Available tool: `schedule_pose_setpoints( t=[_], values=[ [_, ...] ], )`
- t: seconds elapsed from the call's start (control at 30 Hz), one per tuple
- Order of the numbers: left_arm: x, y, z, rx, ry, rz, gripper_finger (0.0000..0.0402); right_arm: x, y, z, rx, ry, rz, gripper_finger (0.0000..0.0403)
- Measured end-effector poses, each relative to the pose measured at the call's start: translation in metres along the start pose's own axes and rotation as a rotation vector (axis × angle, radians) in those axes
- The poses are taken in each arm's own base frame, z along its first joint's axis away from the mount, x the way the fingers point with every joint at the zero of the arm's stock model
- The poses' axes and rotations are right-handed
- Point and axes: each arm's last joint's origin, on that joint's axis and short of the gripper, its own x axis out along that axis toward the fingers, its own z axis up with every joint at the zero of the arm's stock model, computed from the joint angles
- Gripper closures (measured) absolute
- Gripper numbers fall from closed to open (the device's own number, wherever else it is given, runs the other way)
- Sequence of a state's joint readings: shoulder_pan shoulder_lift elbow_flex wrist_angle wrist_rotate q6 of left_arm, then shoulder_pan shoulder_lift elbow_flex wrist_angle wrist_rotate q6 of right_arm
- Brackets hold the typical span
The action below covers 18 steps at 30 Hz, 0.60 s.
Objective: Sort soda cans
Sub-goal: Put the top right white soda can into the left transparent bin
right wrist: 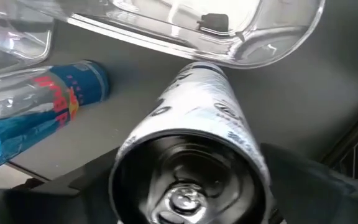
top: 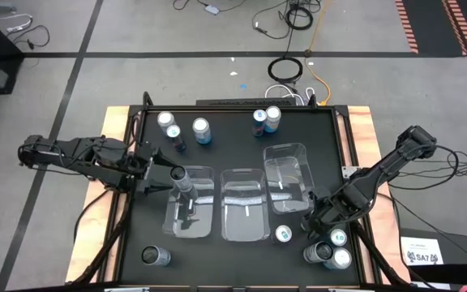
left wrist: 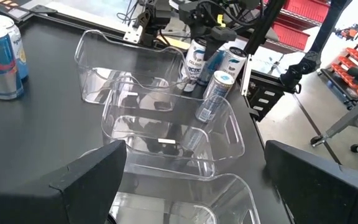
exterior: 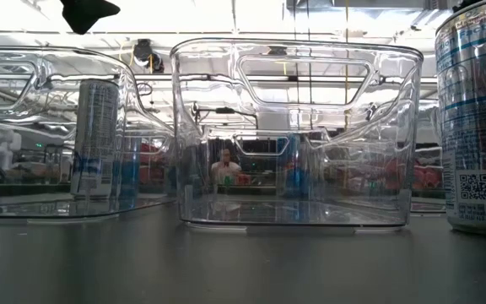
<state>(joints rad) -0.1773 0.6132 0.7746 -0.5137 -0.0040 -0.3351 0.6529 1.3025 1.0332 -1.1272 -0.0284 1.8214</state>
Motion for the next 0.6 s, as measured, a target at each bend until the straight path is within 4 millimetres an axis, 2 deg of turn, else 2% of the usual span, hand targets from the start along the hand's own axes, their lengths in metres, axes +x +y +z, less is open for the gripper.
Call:
schedule_pose_setpoints(
  t=[0.17,0.37,0.5,0.6],
  values=[
    [0.0,0.0,0.0,0.0,0.0,0.0,0.001,-0.001,-0.001,0.0,-0.004,-0.003,-0.008,0.0167],
    [0.0,0.0,0.0,0.001,0.0,0.0,0.001,-0.007,0.003,-0.002,0.002,0.032,0.006,0.0166],
    [0.0,0.0,0.0,0.001,0.0,0.0,0.001,-0.033,0.01,-0.005,-0.002,0.041,0.053,0.0166],
    [0.0,0.0,0.0,0.001,0.0,0.0,0.001,-0.059,0.008,-0.006,0.01,-0.022,0.049,0.0166]
  ],
)
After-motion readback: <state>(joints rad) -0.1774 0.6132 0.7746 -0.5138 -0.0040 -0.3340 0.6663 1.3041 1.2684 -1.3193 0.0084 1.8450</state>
